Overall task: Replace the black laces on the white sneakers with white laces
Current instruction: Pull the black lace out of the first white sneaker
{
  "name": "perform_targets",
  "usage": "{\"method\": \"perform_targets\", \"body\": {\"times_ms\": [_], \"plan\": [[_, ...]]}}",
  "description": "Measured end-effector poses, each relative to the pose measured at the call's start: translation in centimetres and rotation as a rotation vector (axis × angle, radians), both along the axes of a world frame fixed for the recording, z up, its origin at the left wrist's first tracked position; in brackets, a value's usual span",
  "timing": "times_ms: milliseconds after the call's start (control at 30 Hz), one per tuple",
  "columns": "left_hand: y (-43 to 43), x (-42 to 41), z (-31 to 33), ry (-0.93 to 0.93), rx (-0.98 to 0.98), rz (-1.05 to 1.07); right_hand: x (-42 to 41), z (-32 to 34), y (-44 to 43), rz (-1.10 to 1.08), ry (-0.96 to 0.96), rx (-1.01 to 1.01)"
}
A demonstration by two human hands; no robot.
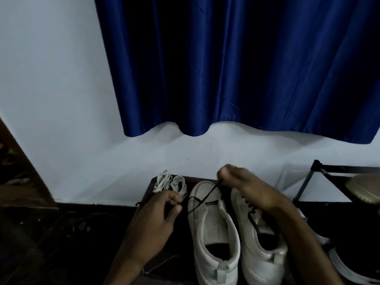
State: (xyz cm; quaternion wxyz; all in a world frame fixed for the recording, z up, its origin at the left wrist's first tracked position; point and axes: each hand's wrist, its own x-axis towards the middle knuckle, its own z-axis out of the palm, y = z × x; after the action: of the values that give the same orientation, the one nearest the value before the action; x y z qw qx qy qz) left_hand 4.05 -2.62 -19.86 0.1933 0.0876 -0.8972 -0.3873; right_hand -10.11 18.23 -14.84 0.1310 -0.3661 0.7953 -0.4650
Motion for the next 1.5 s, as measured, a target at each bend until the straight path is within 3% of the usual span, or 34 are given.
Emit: {"method": "perform_targets", "body": {"times_ms": [100, 133, 167, 233, 300, 467, 567, 633, 700, 833, 1000, 1100, 1167, 1267, 1400, 1500], "plan": [[-0.3, -0.1, -0.1, 0.009, 0.025, -0.021, -0.7, 1.2, 0.5, -0.282, -0.377, -0.485], [-0.4, -0.3, 0.0, 0.021, 0.034, -0.026, -1.0, 1.1, 0.6, -0.370, -0.420, -0.558], [-0.4, -0.6, 0.2, 0.029, 0.041, -0.032, -1.3, 0.8, 0.5, -0.450, -0.391, -0.533], [0.0, -1.4, 0.8, 0.043, 0.009, -0.058, -2.0, -0.4, 0.9, -0.571, -0.131, -0.227], [0.4, -2.2, 1.7, 0.027, -0.059, -0.088, -2.1, -1.5, 0.0, -0.491, 0.042, 0.038], [2.9, -5.8, 3.5, -0.185, -0.207, -0.243, -2.0, -1.6, -0.7, -0.317, 0.092, 0.181], [2.7, -6.9, 3.8, -0.250, -0.277, -0.232, -2.3, -1.7, -1.2, -0.439, 0.291, 0.322], [2.9, -7.5, 3.9, -0.277, -0.305, -0.218, -2.8, -1.6, -1.0, -0.449, 0.368, 0.261], [3.4, -8.0, 3.9, -0.283, -0.322, -0.215, -3.2, -1.7, -0.5, -0.296, 0.381, 0.226], [4.2, -8.2, 3.8, -0.278, -0.351, -0.221, -3.9, -3.1, -0.3, 0.038, 0.332, 0.352], [3.0, -7.8, 4.4, -0.211, -0.354, -0.119, -4.0, -3.1, 0.4, 0.052, 0.269, 0.390], [0.7, -7.0, 3.9, -0.111, -0.126, 0.067, -3.7, -2.9, 0.6, 0.046, 0.248, 0.380], [-0.1, -6.3, 3.5, -0.116, -0.075, 0.094, -3.6, -3.0, 0.6, 0.023, 0.259, 0.371], [0.5, -5.9, 3.2, -0.162, -0.171, -0.005, -3.6, -3.3, 0.4, -0.034, 0.260, 0.342], [3.5, -6.4, 4.8, -0.196, -0.464, -0.213, -3.5, -3.6, 0.3, -0.039, 0.278, 0.340], [5.0, -7.2, 5.4, -0.264, -0.506, -0.224, -3.8, -3.8, 0.0, -0.050, 0.286, 0.319]]}}
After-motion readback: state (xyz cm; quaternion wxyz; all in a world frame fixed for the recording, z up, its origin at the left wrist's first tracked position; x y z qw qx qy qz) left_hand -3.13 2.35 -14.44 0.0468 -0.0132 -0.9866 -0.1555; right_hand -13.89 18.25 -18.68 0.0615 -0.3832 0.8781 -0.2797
